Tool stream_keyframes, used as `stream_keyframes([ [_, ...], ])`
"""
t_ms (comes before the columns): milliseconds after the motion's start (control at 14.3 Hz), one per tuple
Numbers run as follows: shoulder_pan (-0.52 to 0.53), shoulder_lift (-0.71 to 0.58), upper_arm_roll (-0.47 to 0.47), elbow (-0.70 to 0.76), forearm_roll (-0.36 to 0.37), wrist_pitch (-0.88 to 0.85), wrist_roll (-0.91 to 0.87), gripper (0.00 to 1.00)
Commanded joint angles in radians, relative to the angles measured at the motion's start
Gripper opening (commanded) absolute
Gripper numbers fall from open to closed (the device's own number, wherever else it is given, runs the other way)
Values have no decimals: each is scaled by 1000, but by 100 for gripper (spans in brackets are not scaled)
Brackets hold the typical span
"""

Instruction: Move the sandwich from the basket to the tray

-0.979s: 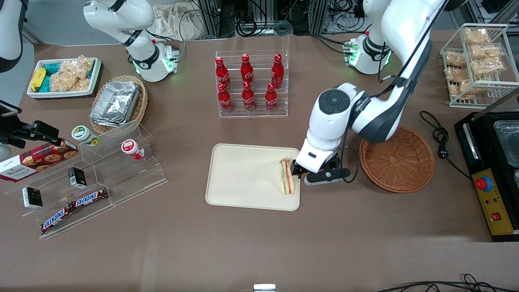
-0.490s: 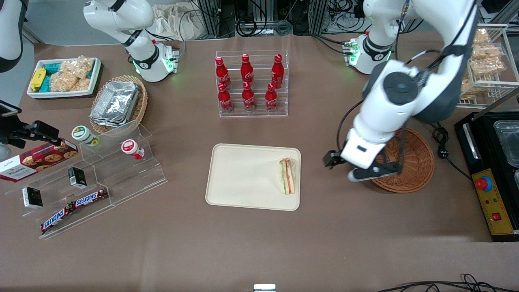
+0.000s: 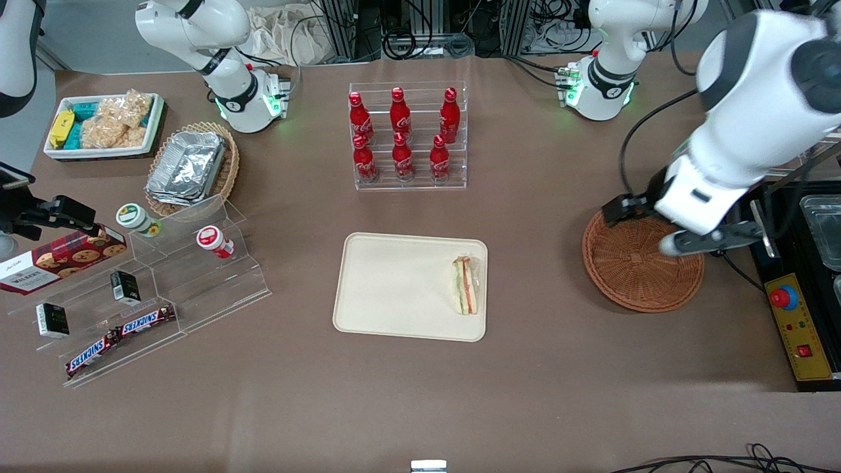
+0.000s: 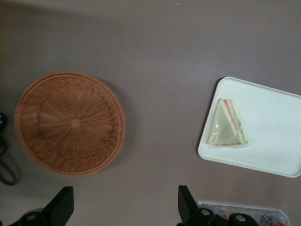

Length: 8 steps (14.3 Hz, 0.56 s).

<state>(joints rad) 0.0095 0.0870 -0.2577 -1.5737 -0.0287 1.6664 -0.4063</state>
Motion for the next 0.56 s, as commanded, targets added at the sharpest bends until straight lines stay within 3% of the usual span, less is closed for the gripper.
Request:
stream_keyframes([
  [0,-6,-87,61,-14,-22,-98,58,100],
  [210,-9,-148,133,-35,-28,-155,164,100],
  [490,-14,-147,155,-9,-27,-162,173,100],
])
